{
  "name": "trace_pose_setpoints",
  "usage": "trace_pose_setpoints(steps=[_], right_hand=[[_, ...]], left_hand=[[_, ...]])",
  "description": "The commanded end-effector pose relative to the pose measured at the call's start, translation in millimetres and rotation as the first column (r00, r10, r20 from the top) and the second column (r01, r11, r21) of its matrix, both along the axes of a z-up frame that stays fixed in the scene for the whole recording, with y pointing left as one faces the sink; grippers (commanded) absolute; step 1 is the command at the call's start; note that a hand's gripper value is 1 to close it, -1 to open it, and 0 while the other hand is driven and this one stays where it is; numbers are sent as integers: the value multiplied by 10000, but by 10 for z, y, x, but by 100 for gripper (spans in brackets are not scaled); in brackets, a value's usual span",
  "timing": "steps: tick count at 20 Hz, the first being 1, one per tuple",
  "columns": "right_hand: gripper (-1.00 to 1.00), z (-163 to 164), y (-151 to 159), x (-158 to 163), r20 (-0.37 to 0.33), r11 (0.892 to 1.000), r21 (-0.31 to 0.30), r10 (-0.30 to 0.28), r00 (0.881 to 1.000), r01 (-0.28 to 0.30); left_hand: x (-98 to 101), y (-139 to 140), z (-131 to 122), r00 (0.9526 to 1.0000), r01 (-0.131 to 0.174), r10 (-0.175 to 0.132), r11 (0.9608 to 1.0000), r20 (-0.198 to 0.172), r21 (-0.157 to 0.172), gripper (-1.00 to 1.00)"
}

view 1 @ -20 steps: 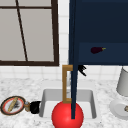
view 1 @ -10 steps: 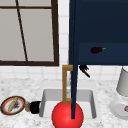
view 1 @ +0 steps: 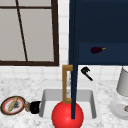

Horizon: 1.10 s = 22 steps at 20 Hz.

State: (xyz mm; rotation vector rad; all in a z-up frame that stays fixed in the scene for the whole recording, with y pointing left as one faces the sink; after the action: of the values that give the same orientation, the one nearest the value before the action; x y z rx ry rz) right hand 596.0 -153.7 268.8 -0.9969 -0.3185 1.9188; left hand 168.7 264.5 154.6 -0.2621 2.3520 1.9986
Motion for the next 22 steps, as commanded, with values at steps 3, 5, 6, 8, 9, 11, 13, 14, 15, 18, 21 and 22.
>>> trace_pose_setpoints(steps=[3, 5, 6, 8, 9, 11, 13, 14, 15, 18, 21, 22], right_hand=[[-100, -75, -14, -465, 515, 9984, 559, 93, 9986, -121], [-100, -115, 44, -622, 575, 9963, 839, 150, 9982, -198], [-100, -142, 68, -702, 665, 9952, 954, 159, 9977, -222], [-100, -167, 114, -838, 636, 9935, 1118, 165, 9978, -236], [-100, -157, 121, -905, 546, 9925, 1201, 174, 9984, -238], [-100, -172, 151, -1052, 482, 9896, 1417, 167, 9987, -234], [-100, -196, 193, -1199, 513, 9851, 1703, 157, 9986, -242], [-100, -227, 220, -1287, 604, 9829, 1823, 151, 9981, -259], [-100, -255, 248, -1366, 674, 9806, 1938, 155, 9976, -283], [-100, -320, 328, -1595, 818, 9730, 2280, 178, 9965, -361], [-100, -389, 411, -1819, 933, 9631, 2657, 190, 9955, -433], [-100, -414, 437, -1890, 947, 9585, 2812, 202, 9953, -462]], left_hand=[[0, 0, 0, 10000, 0, 0, 10000, 0, 0, 0], [0, 0, 0, 10000, 0, 0, 10000, 0, 0, 0], [0, 0, 0, 10000, 0, 0, 10000, 0, 0, 0], [0, 0, 0, 10000, 0, 0, 10000, 0, 0, 0], [0, 0, 0, 10000, 0, 0, 10000, 0, 0, 0], [0, 0, 0, 10000, 0, 0, 10000, 0, 0, 0], [0, 0, 0, 10000, 0, 0, 10000, 0, 0, 0], [0, 0, 0, 10000, 0, 0, 10000, 0, 0, 0], [0, 0, 0, 10000, 0, 0, 10000, 0, 0, 0], [0, 0, 0, 10000, 0, 0, 10000, 0, 0, 0], [0, 0, 0, 10000, 0, 0, 10000, 0, 0, 0], [0, 0, 0, 10000, 0, 0, 10000, 0, 0, 0]])
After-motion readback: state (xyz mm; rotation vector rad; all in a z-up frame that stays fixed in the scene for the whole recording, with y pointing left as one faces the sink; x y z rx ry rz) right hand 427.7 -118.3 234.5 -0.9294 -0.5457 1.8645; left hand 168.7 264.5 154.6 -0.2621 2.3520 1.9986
